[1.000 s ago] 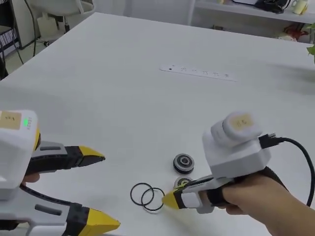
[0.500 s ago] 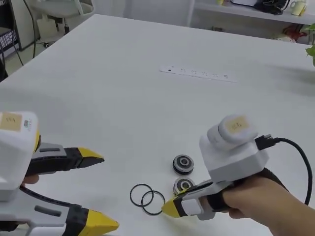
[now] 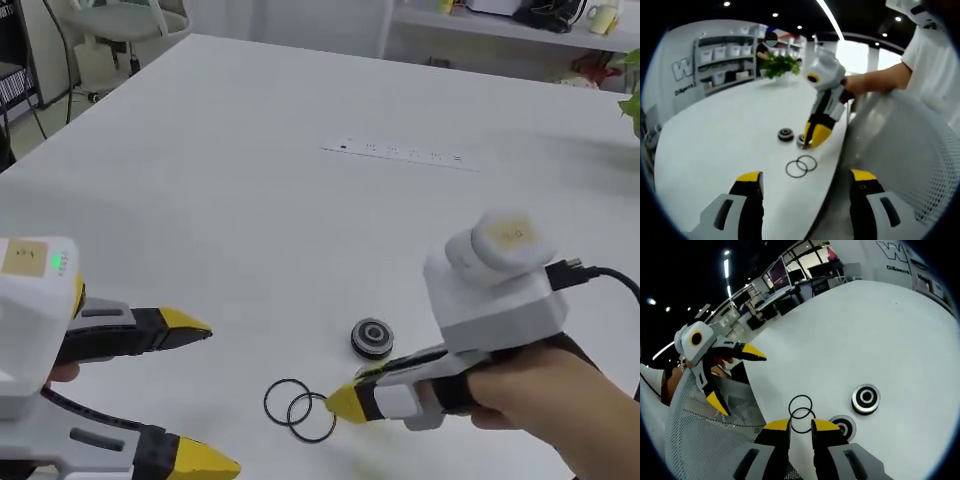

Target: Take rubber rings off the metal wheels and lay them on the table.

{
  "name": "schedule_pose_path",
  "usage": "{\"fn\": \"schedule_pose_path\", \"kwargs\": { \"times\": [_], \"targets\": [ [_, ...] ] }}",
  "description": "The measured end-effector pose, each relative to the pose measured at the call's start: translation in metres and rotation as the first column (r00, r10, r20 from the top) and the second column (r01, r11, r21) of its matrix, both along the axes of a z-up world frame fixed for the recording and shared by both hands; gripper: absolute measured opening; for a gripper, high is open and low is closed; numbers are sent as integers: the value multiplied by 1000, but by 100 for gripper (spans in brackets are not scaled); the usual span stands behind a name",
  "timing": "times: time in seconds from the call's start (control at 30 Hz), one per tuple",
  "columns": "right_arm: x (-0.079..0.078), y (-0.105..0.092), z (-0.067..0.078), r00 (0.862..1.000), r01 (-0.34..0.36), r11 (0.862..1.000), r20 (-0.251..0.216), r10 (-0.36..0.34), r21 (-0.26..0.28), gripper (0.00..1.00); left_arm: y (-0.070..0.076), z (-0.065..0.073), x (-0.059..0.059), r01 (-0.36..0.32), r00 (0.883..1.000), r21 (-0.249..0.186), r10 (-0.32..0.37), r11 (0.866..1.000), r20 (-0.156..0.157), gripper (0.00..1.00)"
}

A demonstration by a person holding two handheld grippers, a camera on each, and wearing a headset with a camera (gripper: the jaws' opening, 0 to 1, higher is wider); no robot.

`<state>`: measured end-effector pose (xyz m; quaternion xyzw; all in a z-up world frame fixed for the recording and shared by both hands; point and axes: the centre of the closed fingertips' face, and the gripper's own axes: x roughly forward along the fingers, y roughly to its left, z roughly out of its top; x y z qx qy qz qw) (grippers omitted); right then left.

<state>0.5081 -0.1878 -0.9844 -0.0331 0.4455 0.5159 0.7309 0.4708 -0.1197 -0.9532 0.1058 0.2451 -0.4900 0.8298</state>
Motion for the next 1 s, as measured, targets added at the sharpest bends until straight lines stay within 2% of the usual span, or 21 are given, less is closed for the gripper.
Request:
{"fn": "schedule_pose_path", "kwargs": {
  "times": [0.13, 0.23, 0.3, 0.4, 0.47, 0.5, 0.6, 0.73, 0.83, 0.93, 1.0],
  "targets": [
    [10, 7, 26, 998, 5, 997, 64, -10, 78, 18, 0, -1, 0, 4, 1000, 5, -4, 1000, -2, 71],
    [8, 13, 45, 995, -40, 989, 95, 26, 141, 21, 0, 0, 0, 3, 1000, 5, -3, 1000, 0, 71],
    [9, 15, 55, 992, -55, 987, 121, 37, 153, 23, 0, 0, 0, -1, 1000, 2, 1, 1000, 1, 71],
    [17, 19, 73, 980, -85, 978, 194, 47, 190, 25, 0, 0, 1, -4, 1000, 0, 4, 1000, 1, 71],
    [21, 20, 80, 974, -93, 974, 221, 46, 207, 30, 0, 0, 1, -4, 1000, 3, 4, 1000, 0, 71],
    [26, 21, 85, 966, -103, 971, 253, 46, 215, 33, 0, 0, 1, -4, 1000, 3, 4, 1000, 0, 71],
    [34, 22, 94, 954, -113, 968, 296, 43, 223, 38, 0, -1, 0, -1, 1000, 4, 1, 1000, -6, 71],
    [48, 23, 111, 935, -104, 956, 355, 0, 274, 43, 0, -2, -1, 0, 1000, 8, 0, 1000, -9, 71],
    [59, 21, 128, 915, -94, 935, 399, -53, 341, 47, 1, -2, 0, -9, 1000, 4, 9, 1000, -11, 71],
    [67, 14, 135, 902, -87, 922, 423, -88, 378, 52, 1, -2, 1, -13, 1000, 1, 13, 1000, -12, 72],
    [75, 6, 133, 898, -60, 918, 422, -122, 393, 52, 1, -2, 1, -13, 1000, 2, 13, 1000, -13, 72]
  ]
}}
